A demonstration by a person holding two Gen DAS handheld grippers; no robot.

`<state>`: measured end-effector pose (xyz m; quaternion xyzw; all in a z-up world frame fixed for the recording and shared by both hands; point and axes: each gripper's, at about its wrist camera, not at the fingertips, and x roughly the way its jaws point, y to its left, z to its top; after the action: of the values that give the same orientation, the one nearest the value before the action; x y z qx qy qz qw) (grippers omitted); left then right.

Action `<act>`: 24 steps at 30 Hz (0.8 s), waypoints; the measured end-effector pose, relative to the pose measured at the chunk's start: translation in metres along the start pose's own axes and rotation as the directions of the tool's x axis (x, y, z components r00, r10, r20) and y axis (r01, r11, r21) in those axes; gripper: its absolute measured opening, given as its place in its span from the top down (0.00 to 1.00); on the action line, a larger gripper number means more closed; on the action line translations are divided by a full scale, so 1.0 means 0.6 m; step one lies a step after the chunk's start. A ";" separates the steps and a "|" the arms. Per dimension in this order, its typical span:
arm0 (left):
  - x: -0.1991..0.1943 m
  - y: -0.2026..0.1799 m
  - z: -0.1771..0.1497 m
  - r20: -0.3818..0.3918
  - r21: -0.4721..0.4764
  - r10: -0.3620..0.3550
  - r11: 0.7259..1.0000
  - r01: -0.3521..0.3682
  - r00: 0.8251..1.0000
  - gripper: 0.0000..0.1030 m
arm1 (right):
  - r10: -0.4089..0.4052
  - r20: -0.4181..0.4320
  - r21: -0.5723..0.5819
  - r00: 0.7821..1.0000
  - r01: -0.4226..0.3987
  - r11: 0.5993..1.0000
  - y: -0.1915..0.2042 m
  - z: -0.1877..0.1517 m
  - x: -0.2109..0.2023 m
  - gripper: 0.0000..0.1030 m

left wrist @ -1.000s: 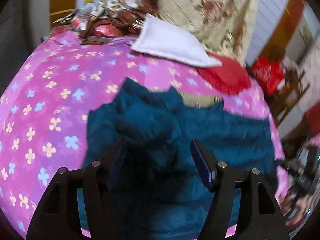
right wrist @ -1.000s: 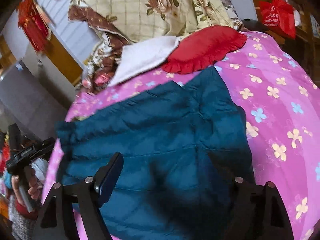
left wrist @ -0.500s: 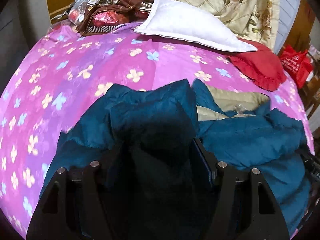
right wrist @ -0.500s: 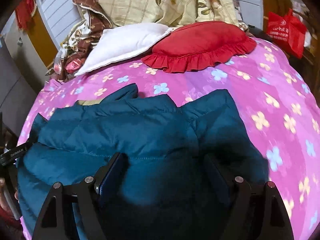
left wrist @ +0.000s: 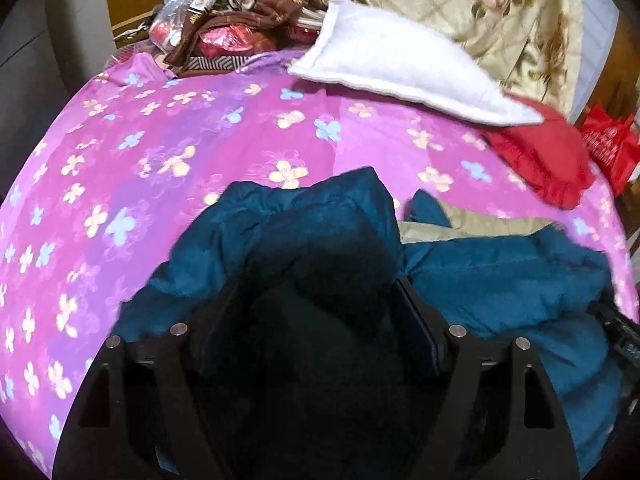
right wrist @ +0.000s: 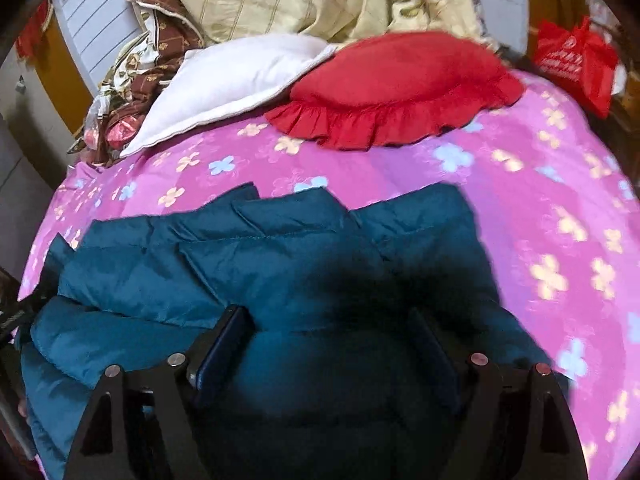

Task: Fold large clothes
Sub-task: 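Press the folded jacket flat with both grippers and release the hem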

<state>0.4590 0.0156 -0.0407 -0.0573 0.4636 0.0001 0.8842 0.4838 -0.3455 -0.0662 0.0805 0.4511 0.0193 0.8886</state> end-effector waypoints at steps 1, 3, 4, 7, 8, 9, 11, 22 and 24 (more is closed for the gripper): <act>-0.017 0.009 -0.002 0.008 -0.013 -0.009 1.000 0.009 1.000 0.27 | 0.014 0.025 -0.001 1.000 -0.014 1.000 0.002 -0.005 -0.023 0.20; -0.050 0.032 -0.007 0.025 -0.039 -0.002 0.999 0.003 1.000 0.27 | 0.049 0.055 0.002 0.997 -0.050 0.999 0.005 -0.016 -0.067 0.20; -0.062 0.041 -0.010 0.031 -0.044 0.011 0.999 -0.009 0.999 0.27 | 0.060 0.060 0.001 0.996 -0.060 0.998 0.006 -0.024 -0.087 0.20; -0.082 0.084 -0.024 0.034 -0.063 0.099 0.993 -0.097 0.995 0.27 | 0.095 0.064 0.009 0.993 -0.095 0.995 0.006 -0.058 -0.132 0.20; -0.080 0.099 -0.031 0.020 -0.074 0.121 0.990 -0.120 0.992 0.27 | 0.102 0.059 0.012 0.993 -0.103 0.995 0.006 -0.069 -0.141 0.20; -0.068 0.120 -0.039 -0.021 -0.091 0.153 0.984 -0.154 0.988 0.27 | 0.107 0.050 0.011 0.993 -0.107 0.994 0.008 -0.079 -0.148 0.20; -0.048 0.150 -0.053 -0.087 -0.107 0.176 0.977 -0.185 0.981 0.27 | 0.102 0.033 0.007 0.994 -0.102 0.995 0.008 -0.098 -0.157 0.20; -0.086 0.167 -0.077 -0.044 -0.096 0.161 0.982 -0.164 0.986 0.31 | -0.037 0.046 -0.035 0.998 0.039 0.999 0.004 -0.145 -0.178 0.20; -0.117 0.152 -0.065 0.023 -0.090 0.113 0.990 -0.110 0.993 0.31 | 0.000 0.055 -0.051 0.998 0.002 0.999 0.030 -0.129 -0.185 0.20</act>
<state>0.3822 0.1063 -0.0140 -0.0705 0.4530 0.0711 0.8859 0.3565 -0.3301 -0.0198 0.0583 0.4258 0.0280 0.9025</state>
